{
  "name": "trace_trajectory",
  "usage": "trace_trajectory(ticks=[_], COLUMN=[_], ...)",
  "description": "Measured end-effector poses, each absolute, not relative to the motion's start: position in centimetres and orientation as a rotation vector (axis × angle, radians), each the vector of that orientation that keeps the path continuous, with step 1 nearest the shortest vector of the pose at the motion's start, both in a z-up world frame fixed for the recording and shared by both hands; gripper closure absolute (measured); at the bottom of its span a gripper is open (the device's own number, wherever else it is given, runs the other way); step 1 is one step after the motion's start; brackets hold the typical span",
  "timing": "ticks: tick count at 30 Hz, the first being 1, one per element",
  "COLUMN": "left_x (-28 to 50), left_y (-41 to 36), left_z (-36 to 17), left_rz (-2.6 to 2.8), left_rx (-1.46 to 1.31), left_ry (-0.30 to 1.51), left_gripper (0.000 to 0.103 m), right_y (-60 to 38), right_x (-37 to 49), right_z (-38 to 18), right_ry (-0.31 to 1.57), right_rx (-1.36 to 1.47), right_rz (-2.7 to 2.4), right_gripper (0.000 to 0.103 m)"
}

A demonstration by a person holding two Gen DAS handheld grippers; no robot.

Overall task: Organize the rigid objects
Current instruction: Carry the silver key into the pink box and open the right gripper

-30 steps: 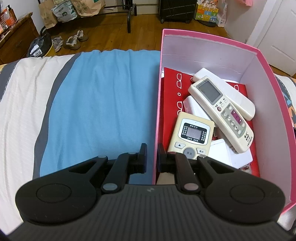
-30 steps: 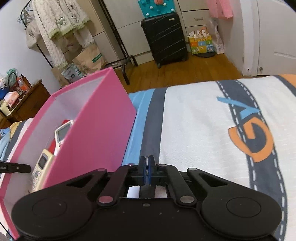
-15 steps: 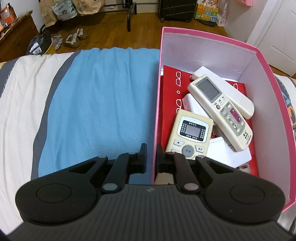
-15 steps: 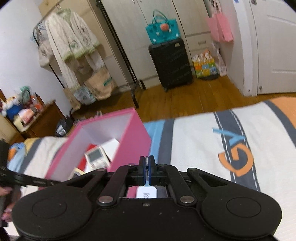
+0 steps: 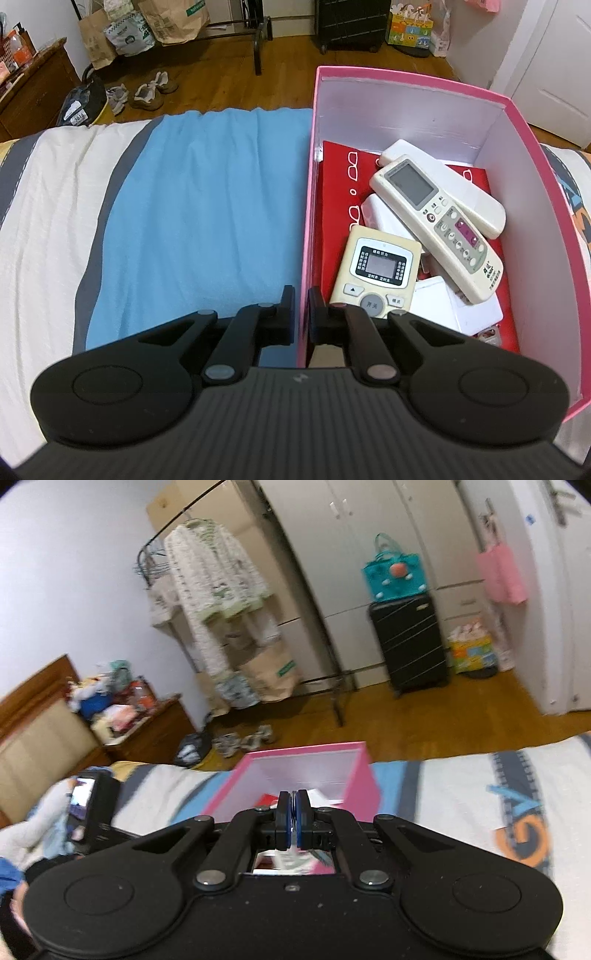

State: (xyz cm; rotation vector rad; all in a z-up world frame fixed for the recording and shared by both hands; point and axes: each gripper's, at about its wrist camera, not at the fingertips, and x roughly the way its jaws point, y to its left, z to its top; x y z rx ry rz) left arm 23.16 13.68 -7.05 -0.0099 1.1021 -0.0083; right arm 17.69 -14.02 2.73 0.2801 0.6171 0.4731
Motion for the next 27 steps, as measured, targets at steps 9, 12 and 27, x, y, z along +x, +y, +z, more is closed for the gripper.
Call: trace_trajectory(ticks=[9, 12, 27], left_x=[23.1, 23.1, 23.6], left_y=[14.1, 14.5, 15.2], left_z=[-7.2, -7.3, -8.0], left_rz=[-0.032, -0.044, -0.067], left_rx=[-0.026, -0.057, -0.107], left_ry=[1.102, 1.108, 1.126], left_gripper=[0.099, 0.099, 0.099], right_y=[-7.9, -5.9, 0.9], right_x=[20.2, 21.3, 28.2], right_z=[1.5, 0.3, -3.0], right_ry=[0.725, 0.766, 0.868], right_rx=[0.258, 0.258, 0.092], right_rz=[0.590, 0.592, 0.417], right_gripper=[0.099, 0.099, 0.099])
